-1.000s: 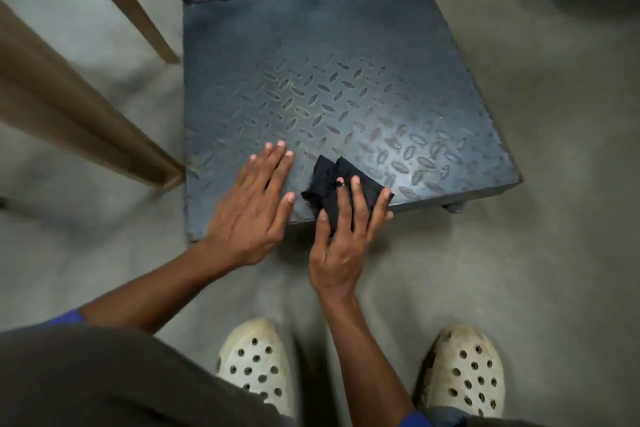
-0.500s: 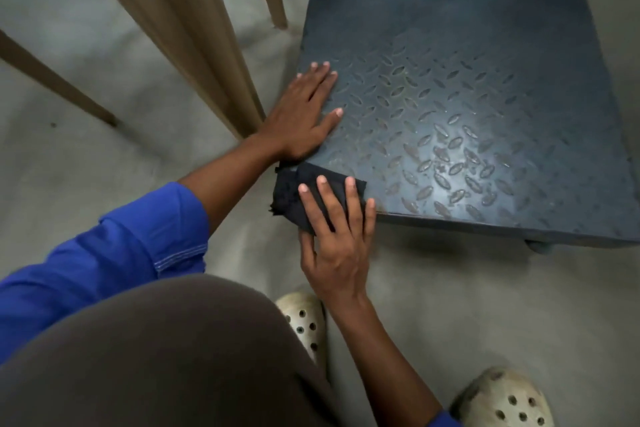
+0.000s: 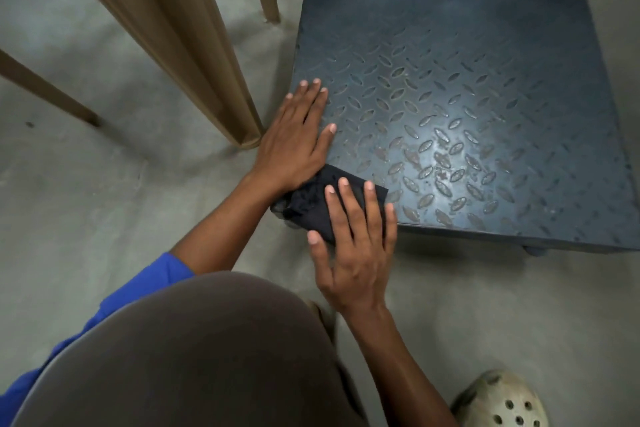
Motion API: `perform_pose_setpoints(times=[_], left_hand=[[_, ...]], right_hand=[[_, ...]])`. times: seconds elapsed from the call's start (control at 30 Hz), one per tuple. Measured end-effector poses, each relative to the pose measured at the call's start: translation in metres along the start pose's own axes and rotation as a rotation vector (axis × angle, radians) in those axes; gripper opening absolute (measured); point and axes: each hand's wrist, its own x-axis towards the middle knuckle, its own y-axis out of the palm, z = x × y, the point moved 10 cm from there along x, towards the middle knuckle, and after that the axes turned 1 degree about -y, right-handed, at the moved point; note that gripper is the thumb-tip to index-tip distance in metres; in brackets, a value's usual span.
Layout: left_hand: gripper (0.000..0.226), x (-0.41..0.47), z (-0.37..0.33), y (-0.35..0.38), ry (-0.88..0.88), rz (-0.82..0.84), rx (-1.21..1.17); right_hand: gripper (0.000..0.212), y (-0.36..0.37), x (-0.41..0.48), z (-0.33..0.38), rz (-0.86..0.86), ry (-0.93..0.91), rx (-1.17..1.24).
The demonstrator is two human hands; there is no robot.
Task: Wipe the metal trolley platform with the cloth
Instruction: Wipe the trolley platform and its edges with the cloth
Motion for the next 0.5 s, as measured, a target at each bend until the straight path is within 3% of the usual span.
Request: perform_pose_setpoints(times=[0.17, 0.3, 0.5], left_hand=[[0.072, -0.001, 0.005, 0.002, 0.019, 0.041, -0.052], [0.071, -0.002, 0.004, 0.001, 0.036, 0.051, -0.052], [0.066, -0.016, -0.004, -0.002, 0.003, -0.029, -0.075]], right_hand=[[0.052, 0.017, 0.002, 0.029, 0.060, -0.010, -0.015], [0.052, 0.002, 0.007, 0.002, -0.005, -0.092, -0.061], [0.046, -0.018, -0.011, -0.050, -0.232, 0.184, -0.121]])
